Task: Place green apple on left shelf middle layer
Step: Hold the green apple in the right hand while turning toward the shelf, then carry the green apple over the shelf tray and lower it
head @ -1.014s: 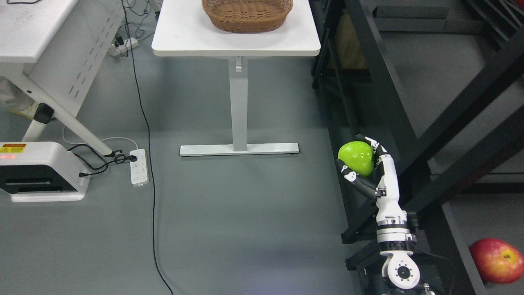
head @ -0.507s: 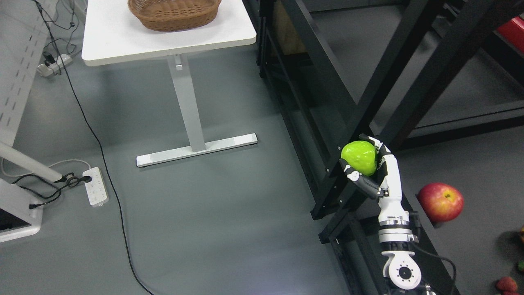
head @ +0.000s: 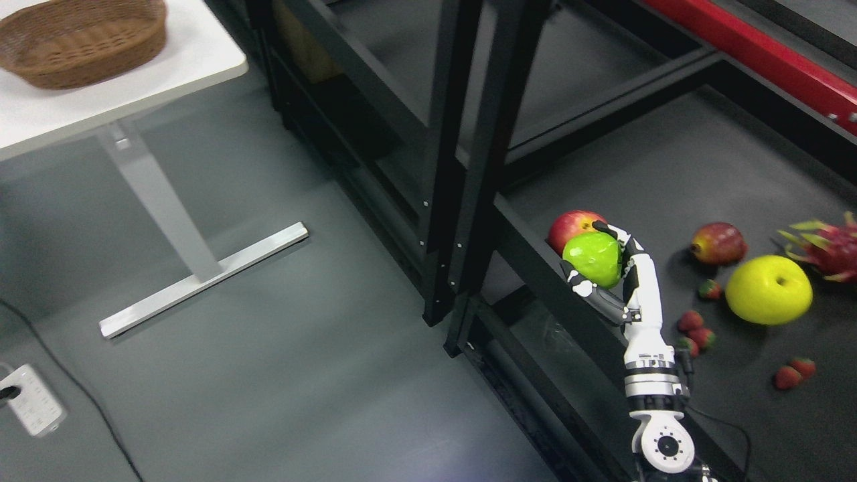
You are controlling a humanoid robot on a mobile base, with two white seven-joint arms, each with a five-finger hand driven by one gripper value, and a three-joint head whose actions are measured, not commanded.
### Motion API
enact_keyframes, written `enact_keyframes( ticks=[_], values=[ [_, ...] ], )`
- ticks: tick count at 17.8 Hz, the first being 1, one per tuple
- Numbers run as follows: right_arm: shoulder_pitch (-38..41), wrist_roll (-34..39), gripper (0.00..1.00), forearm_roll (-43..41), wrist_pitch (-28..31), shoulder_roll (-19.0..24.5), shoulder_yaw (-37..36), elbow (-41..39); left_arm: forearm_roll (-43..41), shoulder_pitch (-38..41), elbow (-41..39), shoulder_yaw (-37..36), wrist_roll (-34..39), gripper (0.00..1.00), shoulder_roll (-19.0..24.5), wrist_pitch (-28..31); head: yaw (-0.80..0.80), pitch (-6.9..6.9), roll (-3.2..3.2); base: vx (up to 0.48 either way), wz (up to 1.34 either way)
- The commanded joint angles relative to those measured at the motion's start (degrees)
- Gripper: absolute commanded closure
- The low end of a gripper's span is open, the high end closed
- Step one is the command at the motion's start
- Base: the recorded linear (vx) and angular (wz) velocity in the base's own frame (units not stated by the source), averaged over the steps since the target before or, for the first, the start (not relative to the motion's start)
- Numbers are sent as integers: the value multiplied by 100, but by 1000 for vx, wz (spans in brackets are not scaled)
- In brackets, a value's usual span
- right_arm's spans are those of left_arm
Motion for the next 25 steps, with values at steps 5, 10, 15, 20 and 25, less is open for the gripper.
enact_keyframes(
  ticks=[5, 10, 15, 20, 25],
  values=[
    [-8, 51, 100, 25, -184, -100, -583, 46, 0, 0, -1, 0, 0, 0, 100, 0, 0, 0, 0, -27, -995],
    [-17, -37, 100, 25, -167, -100, -820, 37, 0, 0, -1, 0, 0, 0, 100, 0, 0, 0, 0, 47, -774],
    [9, -46, 100, 16, -158, -100, -1154, 46, 0, 0, -1, 0, 0, 0, 100, 0, 0, 0, 0, 93, -435],
    [-96, -46, 100, 25, -27, -100, -1146, 46, 0, 0, -1, 0, 0, 0, 100, 0, 0, 0, 0, 153, -316],
    [-245, -20, 100, 77, 53, -100, -962, 64, 0, 0, -1, 0, 0, 0, 100, 0, 0, -1, 0, 166, -171]
  ],
)
